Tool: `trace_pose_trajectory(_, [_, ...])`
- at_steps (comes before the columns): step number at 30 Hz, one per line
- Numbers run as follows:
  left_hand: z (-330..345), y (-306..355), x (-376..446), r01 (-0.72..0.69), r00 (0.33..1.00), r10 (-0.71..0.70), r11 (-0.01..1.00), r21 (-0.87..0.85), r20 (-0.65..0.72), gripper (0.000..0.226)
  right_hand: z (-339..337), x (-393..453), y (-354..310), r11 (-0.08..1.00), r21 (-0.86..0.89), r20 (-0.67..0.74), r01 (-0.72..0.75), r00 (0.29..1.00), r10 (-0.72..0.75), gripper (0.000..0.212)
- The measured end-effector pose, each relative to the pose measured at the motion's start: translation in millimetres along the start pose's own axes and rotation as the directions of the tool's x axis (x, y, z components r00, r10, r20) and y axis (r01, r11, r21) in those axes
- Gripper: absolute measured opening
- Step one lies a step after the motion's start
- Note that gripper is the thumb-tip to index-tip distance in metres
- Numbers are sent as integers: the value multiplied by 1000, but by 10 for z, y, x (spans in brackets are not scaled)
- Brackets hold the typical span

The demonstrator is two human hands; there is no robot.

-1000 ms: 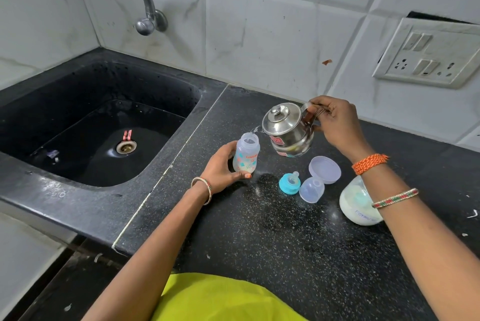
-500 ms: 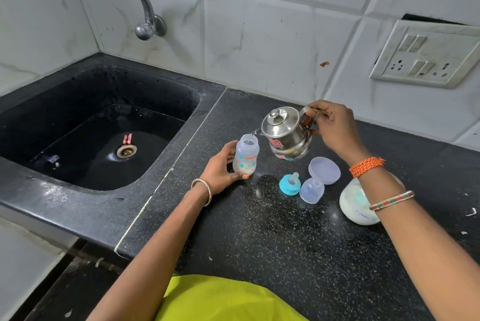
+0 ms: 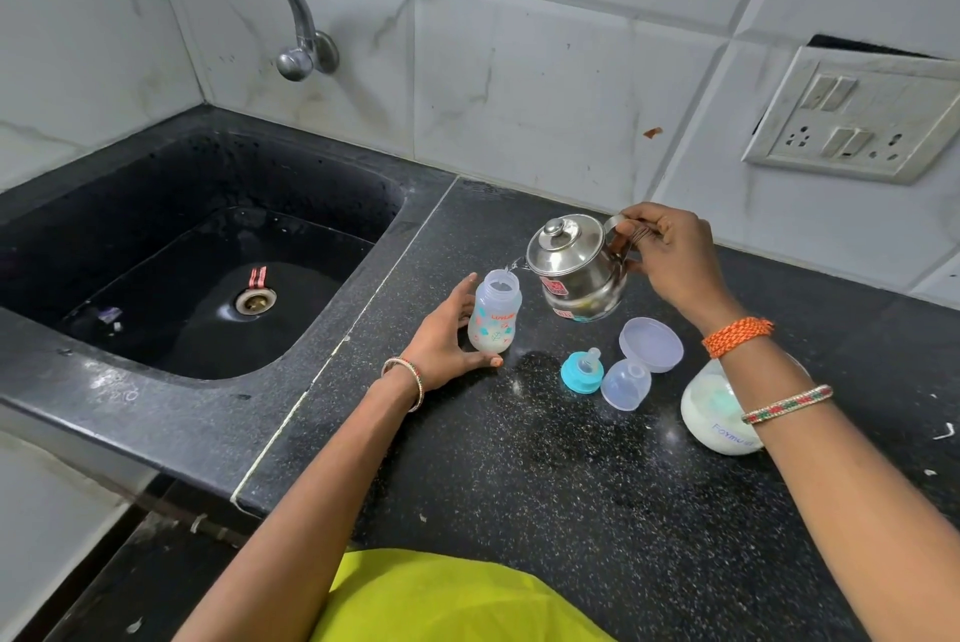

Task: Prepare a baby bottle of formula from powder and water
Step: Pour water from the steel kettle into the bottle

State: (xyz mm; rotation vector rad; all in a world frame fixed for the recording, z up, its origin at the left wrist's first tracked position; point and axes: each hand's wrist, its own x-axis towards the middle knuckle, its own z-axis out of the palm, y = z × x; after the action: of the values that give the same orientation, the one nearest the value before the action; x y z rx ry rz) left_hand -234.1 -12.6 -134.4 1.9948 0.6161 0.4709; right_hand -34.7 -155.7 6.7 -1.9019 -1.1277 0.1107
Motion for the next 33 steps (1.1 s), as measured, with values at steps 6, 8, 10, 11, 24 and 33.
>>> trace_pose_trajectory(6, [18, 74, -70, -35, 999, 35, 998, -46, -4, 81, -29, -18, -45, 1000, -5, 3, 13, 1000, -13, 19])
trace_pose_trajectory(8, [8, 77, -70, -17, 1000, 18, 997, -74, 8, 81, -35, -23, -57, 1000, -6, 5, 14, 1000, -14, 19])
trace_pose_trajectory(10, [2, 67, -68, -20, 1000, 21, 998, -66, 22, 83, -42, -25, -59, 1000, -18, 5, 15, 1000, -15, 19])
trace_pose_trajectory(11, [1, 60, -67, -33, 999, 35, 998, -60, 30, 84, -45, -26, -57, 1000, -21, 4, 15, 1000, -15, 20])
trace_pose_trajectory(24, [3, 83, -61, -27, 1000, 27, 998, -58, -2, 78, -72, -19, -119, 999, -25, -13, 44, 999, -44, 19])
trace_pose_trajectory(33, [-11, 92, -68, -18, 1000, 18, 999, -37, 7, 75, -98, -28, -192, 998, -34, -19, 60, 998, -61, 22])
